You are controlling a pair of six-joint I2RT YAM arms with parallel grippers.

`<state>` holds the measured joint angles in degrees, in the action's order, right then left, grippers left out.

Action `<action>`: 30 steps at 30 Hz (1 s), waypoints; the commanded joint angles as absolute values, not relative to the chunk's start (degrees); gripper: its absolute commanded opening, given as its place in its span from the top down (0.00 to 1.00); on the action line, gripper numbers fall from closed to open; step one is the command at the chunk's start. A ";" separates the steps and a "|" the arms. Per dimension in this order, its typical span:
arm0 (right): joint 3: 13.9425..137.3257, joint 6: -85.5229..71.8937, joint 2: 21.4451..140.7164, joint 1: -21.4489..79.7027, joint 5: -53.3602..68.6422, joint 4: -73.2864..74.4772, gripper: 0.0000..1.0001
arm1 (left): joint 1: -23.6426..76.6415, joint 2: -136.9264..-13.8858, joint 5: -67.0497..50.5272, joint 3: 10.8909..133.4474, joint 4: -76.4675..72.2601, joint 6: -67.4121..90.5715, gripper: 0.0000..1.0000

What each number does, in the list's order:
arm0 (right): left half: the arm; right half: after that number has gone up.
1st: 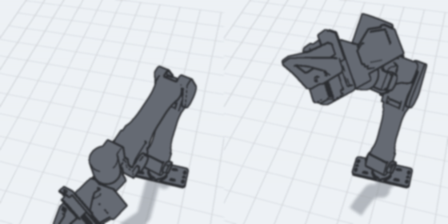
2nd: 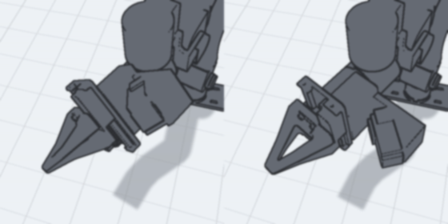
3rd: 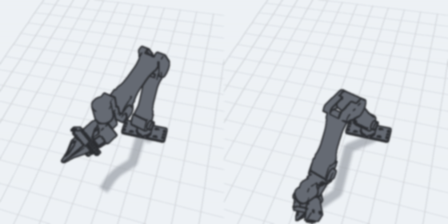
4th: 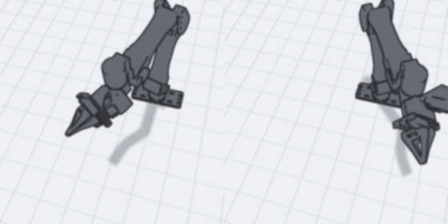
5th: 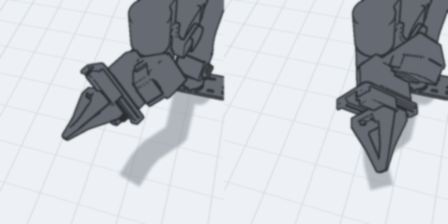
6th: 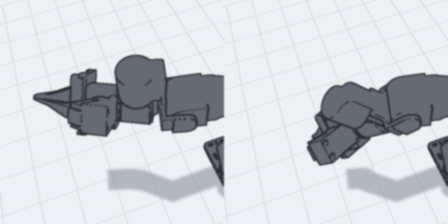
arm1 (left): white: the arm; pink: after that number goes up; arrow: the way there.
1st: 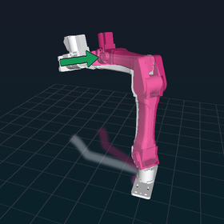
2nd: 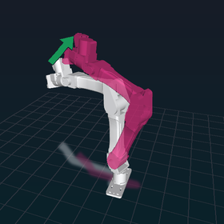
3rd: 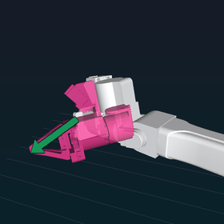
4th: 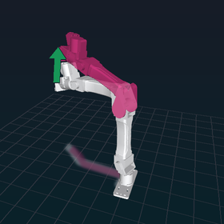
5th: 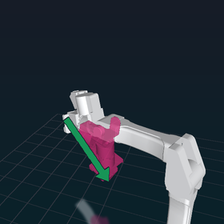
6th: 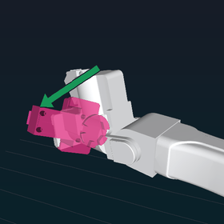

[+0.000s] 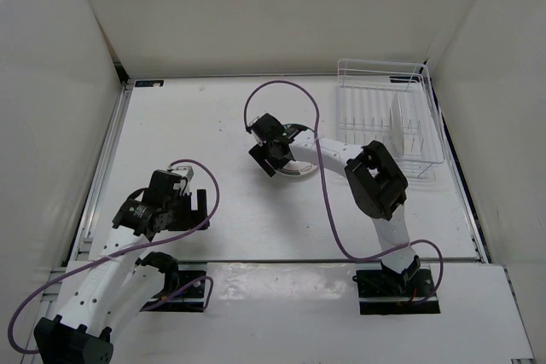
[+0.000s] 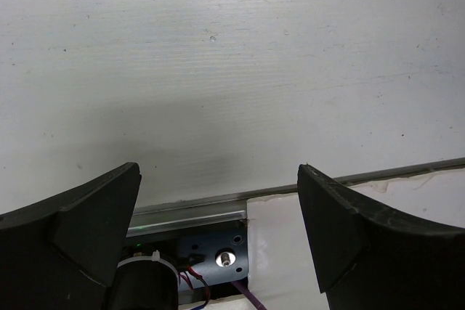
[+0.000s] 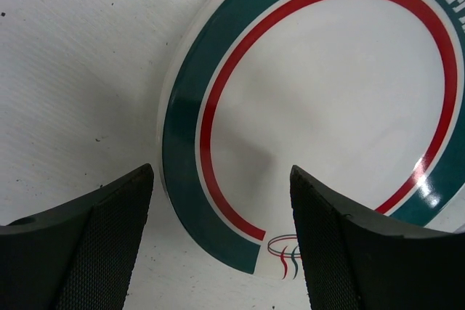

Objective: Unload the plates from the dish rack

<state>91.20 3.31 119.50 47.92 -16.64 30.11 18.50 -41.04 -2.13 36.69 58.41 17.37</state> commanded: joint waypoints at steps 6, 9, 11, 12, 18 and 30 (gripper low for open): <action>93.32 3.24 103.47 47.11 -11.86 33.03 0.22 | 18.54 -40.78 -2.99 37.35 57.83 16.79 0.00; 97.81 3.34 100.29 45.87 -16.25 40.66 0.22 | 18.46 -41.22 -3.16 37.44 57.75 16.61 0.00; 104.49 2.03 99.15 42.64 -21.17 43.40 0.20 | 18.54 -40.70 -3.25 37.35 58.01 16.79 0.00; 107.98 0.80 98.88 41.76 -22.40 47.25 0.17 | 18.46 -40.87 -3.34 37.44 57.75 16.79 0.00; 107.50 -6.84 95.98 22.72 -25.76 53.17 0.18 | 18.46 -40.43 -3.60 37.09 57.57 16.79 0.00; 101.15 -16.61 95.16 -1.92 -11.78 44.12 0.27 | 18.46 -44.21 -4.92 37.35 57.83 16.17 0.00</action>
<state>95.42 -14.41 91.90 -0.10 -15.99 45.45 18.50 -43.57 -3.81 36.69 58.24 16.88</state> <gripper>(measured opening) 0.732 1.000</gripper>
